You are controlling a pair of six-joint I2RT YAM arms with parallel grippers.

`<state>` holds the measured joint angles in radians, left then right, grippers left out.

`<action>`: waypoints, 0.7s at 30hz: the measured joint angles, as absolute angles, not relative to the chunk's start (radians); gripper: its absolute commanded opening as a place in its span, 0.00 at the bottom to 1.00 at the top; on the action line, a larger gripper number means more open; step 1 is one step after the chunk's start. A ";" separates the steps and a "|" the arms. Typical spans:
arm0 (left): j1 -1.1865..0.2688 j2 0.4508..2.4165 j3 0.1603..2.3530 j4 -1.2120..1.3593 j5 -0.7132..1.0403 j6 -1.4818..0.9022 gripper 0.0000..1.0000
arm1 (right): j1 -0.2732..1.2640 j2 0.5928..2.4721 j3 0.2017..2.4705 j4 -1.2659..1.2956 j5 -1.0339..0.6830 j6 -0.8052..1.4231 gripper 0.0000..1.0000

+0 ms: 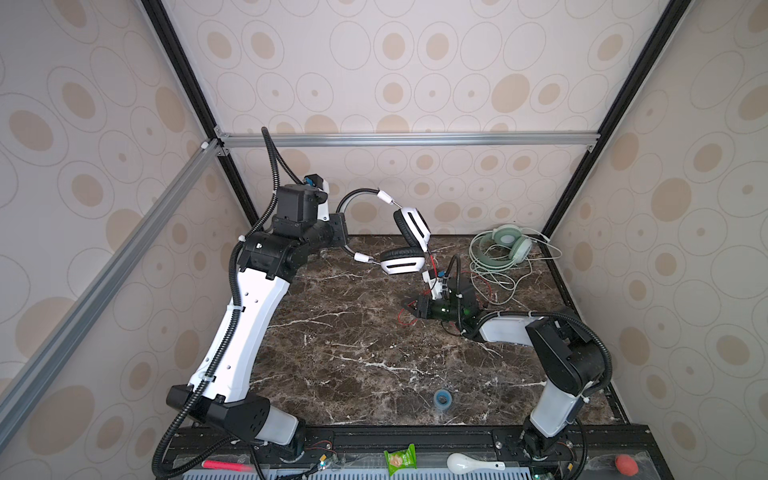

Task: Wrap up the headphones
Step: 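Hold the headphones up with the left gripper while the right gripper grasps the red cable, then pull the red cable along the table toward the robot with the right gripper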

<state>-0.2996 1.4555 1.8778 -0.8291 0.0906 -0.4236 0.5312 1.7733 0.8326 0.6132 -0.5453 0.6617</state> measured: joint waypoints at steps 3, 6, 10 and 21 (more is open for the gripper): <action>-0.276 1.449 1.858 -0.823 0.101 -0.432 0.00 | 0.532 1.768 0.819 0.612 -0.543 0.663 0.13; -0.257 1.448 1.840 -0.815 0.114 -0.437 0.00 | 0.532 1.751 0.795 0.593 -0.540 0.658 0.08; -0.228 1.448 1.826 -0.805 0.129 -0.439 0.00 | 0.532 1.681 0.757 0.508 -0.521 0.622 0.03; -0.163 1.434 1.767 -0.762 0.165 -0.439 0.00 | 0.533 1.443 0.746 0.180 -0.467 0.409 0.78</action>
<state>-0.1635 1.4338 1.7668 -0.7624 0.1650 -0.4385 0.5327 1.4429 0.7460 0.1799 -0.4667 0.4088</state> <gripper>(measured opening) 0.063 0.697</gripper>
